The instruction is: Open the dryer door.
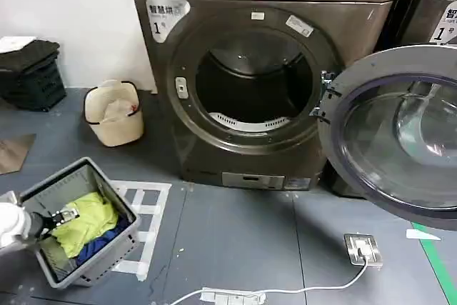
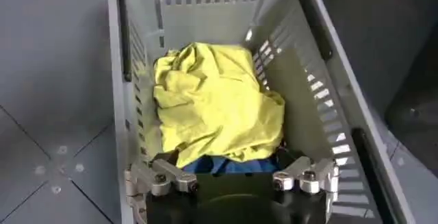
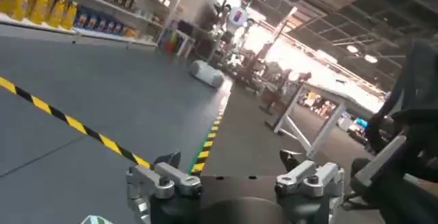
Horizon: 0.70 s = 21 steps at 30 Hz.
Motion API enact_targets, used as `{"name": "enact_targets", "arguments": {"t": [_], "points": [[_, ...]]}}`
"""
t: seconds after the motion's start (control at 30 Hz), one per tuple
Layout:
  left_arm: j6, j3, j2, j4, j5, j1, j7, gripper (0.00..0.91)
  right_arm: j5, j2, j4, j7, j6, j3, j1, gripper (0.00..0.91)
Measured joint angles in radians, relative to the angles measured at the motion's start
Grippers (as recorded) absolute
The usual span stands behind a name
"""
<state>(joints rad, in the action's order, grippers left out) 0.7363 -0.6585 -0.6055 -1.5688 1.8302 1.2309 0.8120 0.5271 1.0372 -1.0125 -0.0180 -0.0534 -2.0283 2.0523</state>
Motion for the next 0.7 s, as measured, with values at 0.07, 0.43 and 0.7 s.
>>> {"name": "enact_targets", "arguments": {"t": [0.07,0.43,0.7], "points": [[0.000,-0.001,0.000,-0.004,0.000,0.006,-0.002,0.907,0.000,0.000,0.000,0.003,-0.002,0.000,0.000,0.907],[0.000,-0.006,0.000,-0.007,0.006,0.016,-0.003,0.907,-0.001,-0.007,0.019,0.040,-0.021,-0.011,0.002,0.907],[0.000,-0.006,0.000,0.000,0.002,0.014,-0.003,0.907,-0.002,-0.019,0.048,0.071,-0.042,-0.032,0.004,0.907]]}}
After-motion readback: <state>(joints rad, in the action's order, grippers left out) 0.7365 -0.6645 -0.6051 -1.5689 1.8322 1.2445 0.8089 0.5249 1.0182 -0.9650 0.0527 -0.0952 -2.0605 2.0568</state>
